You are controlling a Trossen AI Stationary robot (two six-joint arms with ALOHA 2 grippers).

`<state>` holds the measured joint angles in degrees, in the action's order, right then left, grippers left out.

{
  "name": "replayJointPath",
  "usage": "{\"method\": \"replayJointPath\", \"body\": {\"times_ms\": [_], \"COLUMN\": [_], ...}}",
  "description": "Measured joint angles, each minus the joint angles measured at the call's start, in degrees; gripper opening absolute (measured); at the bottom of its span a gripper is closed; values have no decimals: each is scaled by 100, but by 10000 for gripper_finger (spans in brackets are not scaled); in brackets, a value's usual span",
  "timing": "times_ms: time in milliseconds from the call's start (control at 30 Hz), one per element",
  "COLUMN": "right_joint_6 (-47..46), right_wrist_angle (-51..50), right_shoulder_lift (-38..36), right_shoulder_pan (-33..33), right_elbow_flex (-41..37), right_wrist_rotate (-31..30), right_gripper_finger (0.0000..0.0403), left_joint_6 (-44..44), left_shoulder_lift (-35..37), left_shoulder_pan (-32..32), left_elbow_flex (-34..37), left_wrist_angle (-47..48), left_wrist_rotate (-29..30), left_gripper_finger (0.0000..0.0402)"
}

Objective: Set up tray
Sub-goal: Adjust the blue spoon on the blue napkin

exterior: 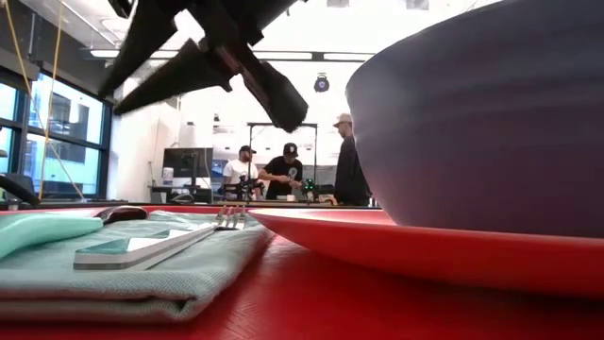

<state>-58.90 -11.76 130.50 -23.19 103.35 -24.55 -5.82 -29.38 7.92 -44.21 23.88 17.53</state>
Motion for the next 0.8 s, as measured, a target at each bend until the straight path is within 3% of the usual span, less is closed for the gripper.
{"method": "replayJointPath", "body": {"times_ms": [267,400,600,800], "right_joint_6": [2273,2986,3555,3338], "right_wrist_angle": [-149,-999,-3048,-5028], "right_shoulder_lift": [-661,-1294,-2528,-3606], "right_shoulder_pan": [270,354,430,412], "right_elbow_flex": [0,0,11,1], "right_wrist_rotate": [478,425,-975,-2332], "right_gripper_finger": [72,91,112,132], "left_joint_6": [158,296,301,233], "left_shoulder_lift": [2,2,-56,-232], "left_shoulder_pan": [-2,-1,0,0], "left_elbow_flex": [0,0,0,2], "left_wrist_angle": [93,304,927,1458], "left_wrist_rotate": [-54,-56,-10,1], "left_gripper_finger": [46,46,46,46]}}
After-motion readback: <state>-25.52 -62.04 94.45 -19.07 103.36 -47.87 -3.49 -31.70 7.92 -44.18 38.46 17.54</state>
